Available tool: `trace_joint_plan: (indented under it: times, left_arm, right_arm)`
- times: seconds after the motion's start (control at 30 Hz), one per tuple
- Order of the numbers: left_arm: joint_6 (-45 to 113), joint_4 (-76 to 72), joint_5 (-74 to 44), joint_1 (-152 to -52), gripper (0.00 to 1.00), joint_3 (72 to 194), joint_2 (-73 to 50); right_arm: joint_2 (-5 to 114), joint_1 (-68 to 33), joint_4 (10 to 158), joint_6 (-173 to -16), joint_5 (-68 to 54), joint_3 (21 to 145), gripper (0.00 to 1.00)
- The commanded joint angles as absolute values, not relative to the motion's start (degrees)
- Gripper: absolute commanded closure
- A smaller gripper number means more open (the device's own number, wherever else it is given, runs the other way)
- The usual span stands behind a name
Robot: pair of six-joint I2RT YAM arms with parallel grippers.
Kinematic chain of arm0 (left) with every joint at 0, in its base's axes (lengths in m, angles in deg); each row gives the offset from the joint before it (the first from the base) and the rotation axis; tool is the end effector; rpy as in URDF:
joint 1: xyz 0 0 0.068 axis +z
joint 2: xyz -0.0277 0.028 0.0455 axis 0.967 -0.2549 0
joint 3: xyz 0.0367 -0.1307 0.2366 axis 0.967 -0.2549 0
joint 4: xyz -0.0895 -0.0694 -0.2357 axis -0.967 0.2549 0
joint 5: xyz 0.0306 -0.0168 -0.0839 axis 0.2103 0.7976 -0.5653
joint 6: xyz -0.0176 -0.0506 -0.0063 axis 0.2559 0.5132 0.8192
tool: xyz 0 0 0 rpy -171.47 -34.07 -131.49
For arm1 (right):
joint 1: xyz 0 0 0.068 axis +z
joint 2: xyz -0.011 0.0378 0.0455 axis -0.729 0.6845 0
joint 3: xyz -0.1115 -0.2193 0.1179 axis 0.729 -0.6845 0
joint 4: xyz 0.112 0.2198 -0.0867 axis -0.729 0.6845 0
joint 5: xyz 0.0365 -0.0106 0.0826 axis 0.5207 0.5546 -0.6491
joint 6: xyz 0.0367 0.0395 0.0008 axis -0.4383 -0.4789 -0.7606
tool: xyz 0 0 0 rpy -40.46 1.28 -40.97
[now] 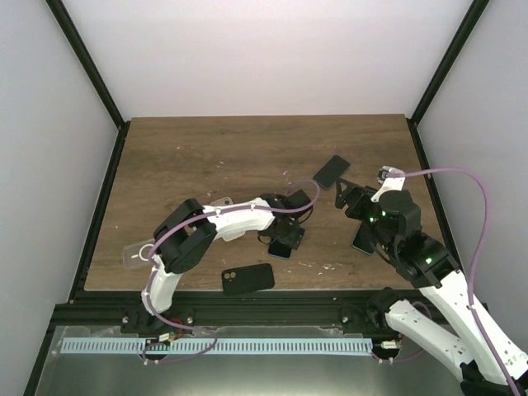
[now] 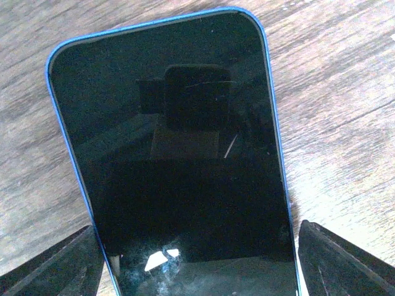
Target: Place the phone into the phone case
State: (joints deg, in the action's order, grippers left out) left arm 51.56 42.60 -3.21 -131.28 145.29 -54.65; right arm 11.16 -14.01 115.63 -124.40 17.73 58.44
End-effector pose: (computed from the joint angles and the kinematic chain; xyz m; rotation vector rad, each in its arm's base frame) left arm 0.2296 -0.3370 0.1521 0.6596 2.8458 -0.1716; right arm 0.1216 0.0657 0.3552 0.2761 1.9012 0.5432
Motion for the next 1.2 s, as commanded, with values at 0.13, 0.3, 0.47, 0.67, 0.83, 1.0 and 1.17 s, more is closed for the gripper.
trace_joint_plan:
  times: [0.13,0.3,0.47,0.67,0.83,1.0,1.17]
  left_arm:
    - [37.07,43.72,-2.46,-133.28,0.32,149.15,-55.92]
    - [27.16,43.28,0.64,-133.4,0.32,147.91,-51.87]
    - [28.06,47.1,7.04,-132.59,0.11,150.18,-50.05]
    - [41.7,44.05,-5.9,-123.9,0.08,144.64,-40.68]
    - [48.63,39.79,-14.91,-112.11,0.08,136.21,-31.8]
    - [53.54,35.25,-25.73,-101.11,0.04,127.55,-26.41]
    - [56.24,32.4,-26.28,-93.87,0.0,119.87,-21.82]
  right_arm:
    - [9.62,-14.28,115.43,-124.49,19.5,58.38,0.1]
    - [8.3,-14.33,115.01,-123.61,19.03,58.31,0.09]
    - [7.72,-14.28,110.8,-120.87,15.25,56.08,0.09]
    - [9.85,-14.28,102.33,-102.65,6.84,54.29,0.14]
    - [14.83,-14.19,103.93,-81.12,-6.13,58.04,0.19]
    - [23.1,-14.11,114.86,-67.56,-12.83,66.5,0.0]
    - [28.4,-12.59,122.22,-50.99,-16.73,66.87,0.0]
